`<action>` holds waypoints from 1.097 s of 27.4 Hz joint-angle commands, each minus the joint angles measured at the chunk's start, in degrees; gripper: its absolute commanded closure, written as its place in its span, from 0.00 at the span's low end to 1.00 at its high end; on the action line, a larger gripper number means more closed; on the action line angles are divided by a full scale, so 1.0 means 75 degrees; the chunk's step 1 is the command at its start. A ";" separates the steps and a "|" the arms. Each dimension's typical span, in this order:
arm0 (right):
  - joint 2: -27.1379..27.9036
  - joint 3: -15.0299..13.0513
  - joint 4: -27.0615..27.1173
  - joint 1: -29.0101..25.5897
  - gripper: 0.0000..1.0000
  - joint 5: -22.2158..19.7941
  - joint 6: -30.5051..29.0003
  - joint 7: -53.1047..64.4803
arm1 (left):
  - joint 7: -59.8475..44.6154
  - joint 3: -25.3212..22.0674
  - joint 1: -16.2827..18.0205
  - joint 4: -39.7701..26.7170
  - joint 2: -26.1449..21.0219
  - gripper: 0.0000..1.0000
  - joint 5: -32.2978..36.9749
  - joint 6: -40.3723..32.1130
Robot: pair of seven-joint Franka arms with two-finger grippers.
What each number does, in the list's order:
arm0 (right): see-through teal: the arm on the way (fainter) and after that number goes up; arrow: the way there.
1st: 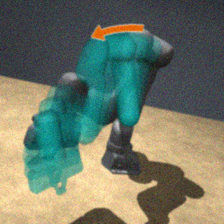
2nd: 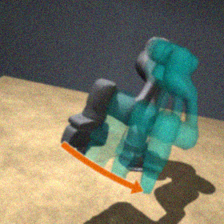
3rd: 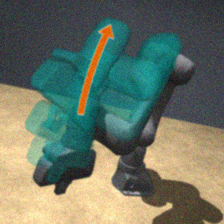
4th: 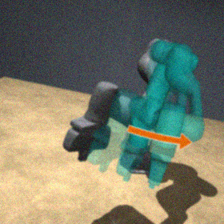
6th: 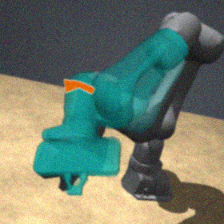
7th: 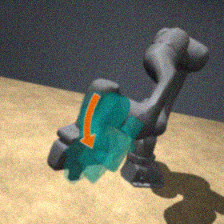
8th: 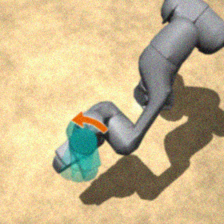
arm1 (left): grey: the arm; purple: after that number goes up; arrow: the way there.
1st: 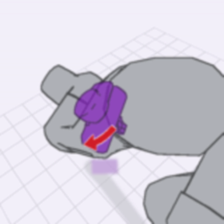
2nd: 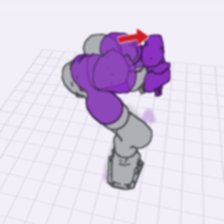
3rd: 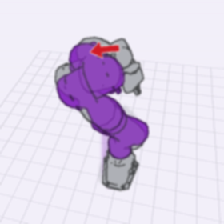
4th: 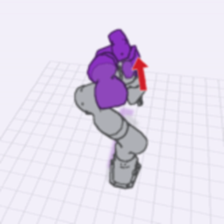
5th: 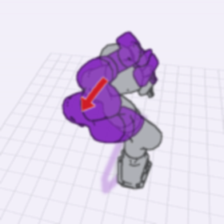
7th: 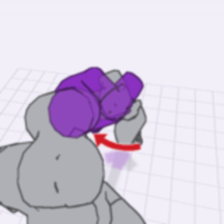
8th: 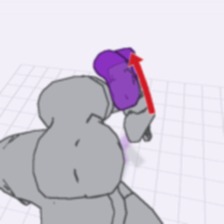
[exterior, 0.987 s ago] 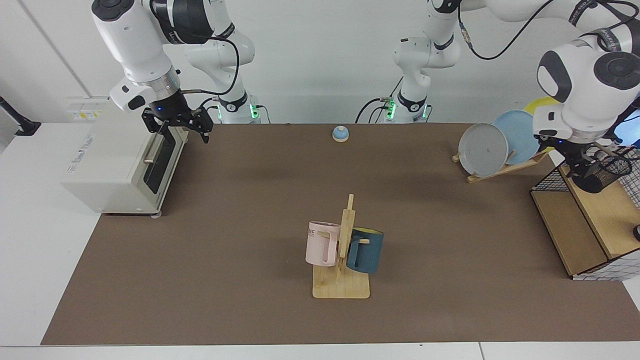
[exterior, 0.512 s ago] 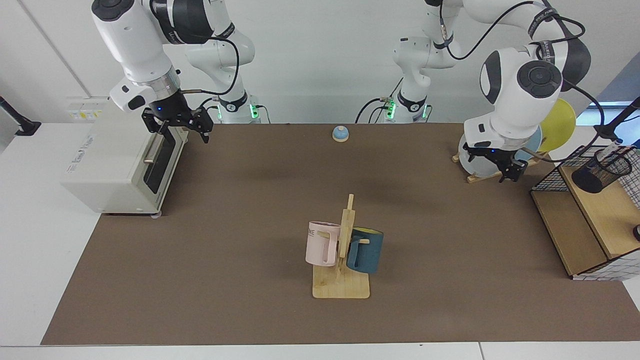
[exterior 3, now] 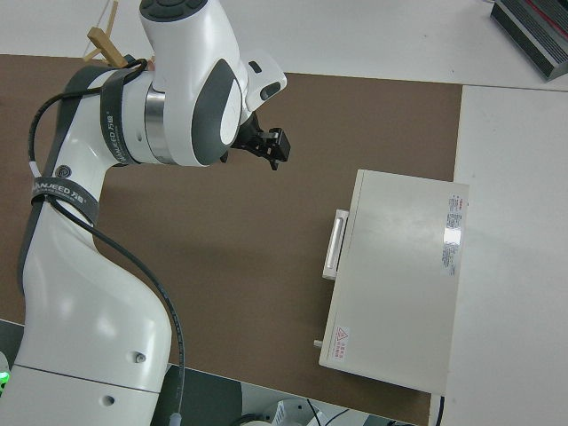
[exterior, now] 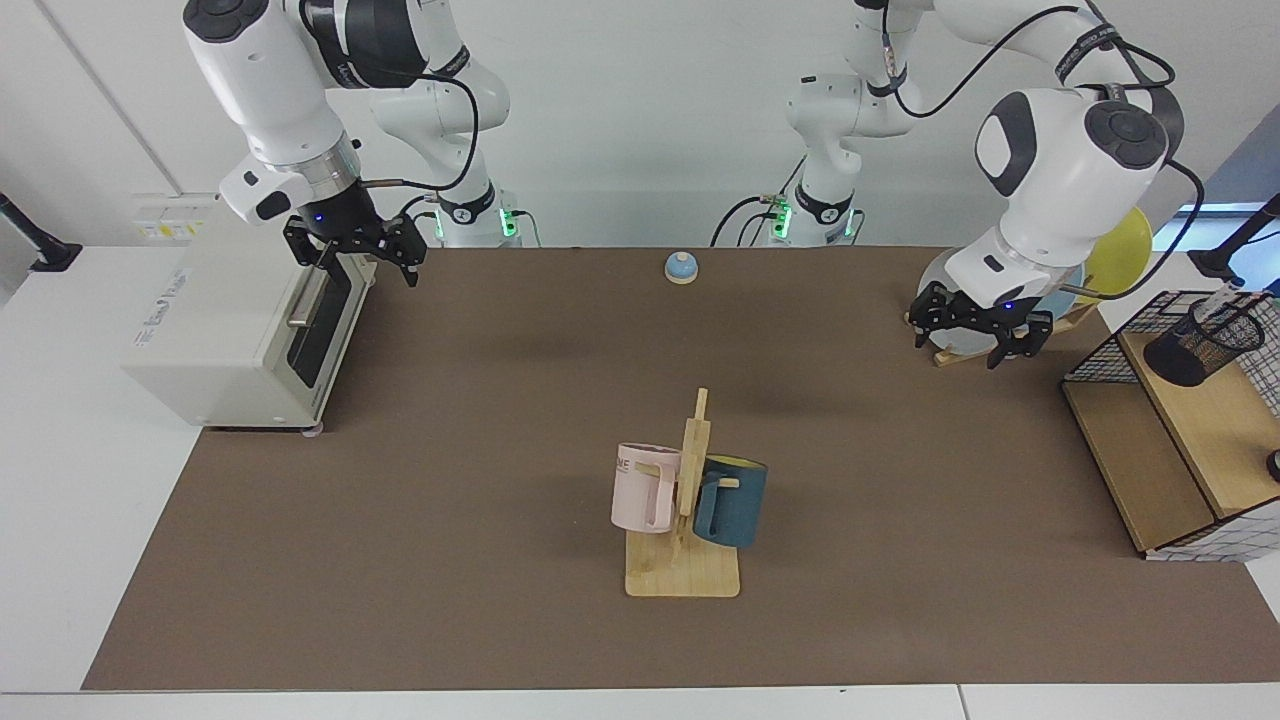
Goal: Put markers into pen holder
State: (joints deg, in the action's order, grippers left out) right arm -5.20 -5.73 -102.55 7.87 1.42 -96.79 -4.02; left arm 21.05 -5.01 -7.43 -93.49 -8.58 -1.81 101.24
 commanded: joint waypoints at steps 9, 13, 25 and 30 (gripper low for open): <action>-0.0081 0.0060 -0.0049 -0.0112 0.00 0.0057 -0.0055 0.0102 | -0.1258 -0.0246 0.0124 -0.0213 0.0651 0.00 -0.0262 -0.0396; -0.0081 0.0072 -0.0049 -0.0112 0.00 0.0057 -0.0055 0.0102 | -0.1623 -0.0211 0.0030 -0.0530 0.1073 0.00 -0.0005 -0.0479; -0.0081 0.0072 -0.0049 -0.0112 0.00 0.0057 -0.0055 0.0102 | -0.1658 -0.0058 -0.0063 -0.1700 0.2209 0.00 0.0546 -0.0293; -0.0081 0.0072 -0.0049 -0.0112 0.00 0.0057 -0.0055 0.0102 | -0.1635 -0.0059 -0.0075 -0.1433 0.2023 0.00 0.0453 -0.0080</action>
State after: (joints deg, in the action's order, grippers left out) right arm -5.20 -5.73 -102.55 7.87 1.42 -96.79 -4.02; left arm 9.84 -5.25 -7.26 -102.07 5.06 0.97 97.97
